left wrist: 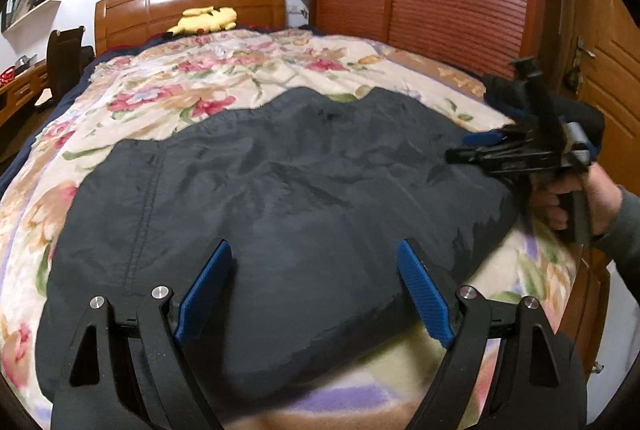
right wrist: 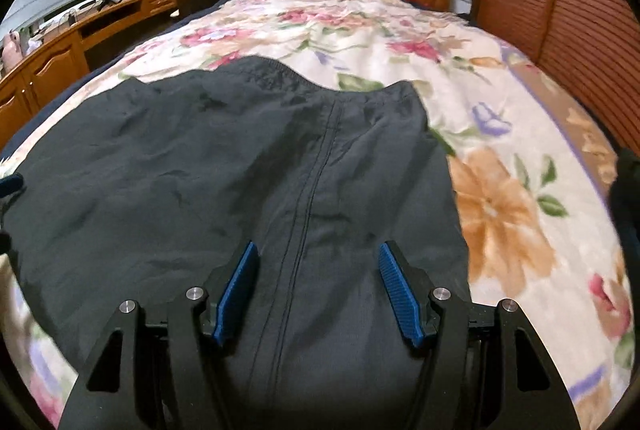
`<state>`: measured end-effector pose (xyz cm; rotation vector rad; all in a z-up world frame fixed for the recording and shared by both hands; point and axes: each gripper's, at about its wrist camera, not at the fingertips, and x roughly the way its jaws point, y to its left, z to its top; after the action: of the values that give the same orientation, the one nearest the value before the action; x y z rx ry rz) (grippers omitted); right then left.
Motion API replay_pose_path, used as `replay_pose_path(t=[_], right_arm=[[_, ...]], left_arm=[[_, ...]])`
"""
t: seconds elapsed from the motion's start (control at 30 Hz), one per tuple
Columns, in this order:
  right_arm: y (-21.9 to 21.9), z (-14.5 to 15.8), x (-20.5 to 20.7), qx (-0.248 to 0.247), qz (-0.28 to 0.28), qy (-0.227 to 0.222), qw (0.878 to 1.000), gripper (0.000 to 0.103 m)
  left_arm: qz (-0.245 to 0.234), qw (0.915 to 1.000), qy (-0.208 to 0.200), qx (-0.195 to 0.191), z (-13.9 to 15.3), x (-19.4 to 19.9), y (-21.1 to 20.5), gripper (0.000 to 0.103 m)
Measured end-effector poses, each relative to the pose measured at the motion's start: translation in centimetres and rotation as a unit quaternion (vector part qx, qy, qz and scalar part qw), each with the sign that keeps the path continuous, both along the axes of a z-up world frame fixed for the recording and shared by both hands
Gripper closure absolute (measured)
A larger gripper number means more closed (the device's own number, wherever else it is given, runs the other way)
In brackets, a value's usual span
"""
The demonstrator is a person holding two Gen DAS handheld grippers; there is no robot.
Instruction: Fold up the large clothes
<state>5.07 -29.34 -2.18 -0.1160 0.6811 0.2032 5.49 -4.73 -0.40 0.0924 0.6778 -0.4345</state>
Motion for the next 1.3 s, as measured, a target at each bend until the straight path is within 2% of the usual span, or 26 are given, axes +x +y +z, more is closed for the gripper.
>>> replay_pose_path(t=[0.1, 0.27, 0.4, 0.53, 0.7, 0.9, 1.13, 1.3], right_arm=[[-0.2, 0.5, -2.6, -0.007, -0.015, -0.019, 1.000, 0.038], [-1.0, 1.9, -6.3, -0.002, -0.038, -0.041, 0.998, 0.038], [-1.7, 2.0, -8.1, -0.004, -0.054, -0.039, 0.998, 0.032], [-2.3, 1.5, -8.7, 0.001, -0.061, -0.030, 0.998, 0.030], [-3.8, 1.7, -9.9, 0.032, -0.075, -0.024, 0.996, 0.019], [-4.8, 0.9, -10.0, 0.056, -0.097, 0.005, 0.994, 0.011], [-4.9, 0.0, -9.7, 0.080, -0.102, 0.013, 0.991, 0.009], [-4.9, 0.0, -9.6, 0.080, -0.102, 0.020, 0.991, 0.009]], left_arm=[[-0.003, 0.9996, 0.020, 0.018, -1.2, 0.5, -0.4, 0.017], [-0.003, 0.9996, 0.022, 0.020, -1.5, 0.4, -0.4, 0.017], [-0.003, 0.9995, 0.020, 0.025, -1.5, 0.2, -0.5, 0.017], [-0.003, 0.9995, 0.020, 0.025, -1.5, 0.2, -0.6, 0.017], [-0.003, 0.9995, 0.020, 0.025, -1.5, 0.2, -0.6, 0.017], [-0.003, 0.9995, 0.020, 0.025, -1.5, 0.2, -0.6, 0.017], [-0.003, 0.9995, 0.020, 0.025, -1.6, 0.2, -0.6, 0.017], [-0.003, 0.9995, 0.020, 0.025, -1.6, 0.2, -0.6, 0.016]])
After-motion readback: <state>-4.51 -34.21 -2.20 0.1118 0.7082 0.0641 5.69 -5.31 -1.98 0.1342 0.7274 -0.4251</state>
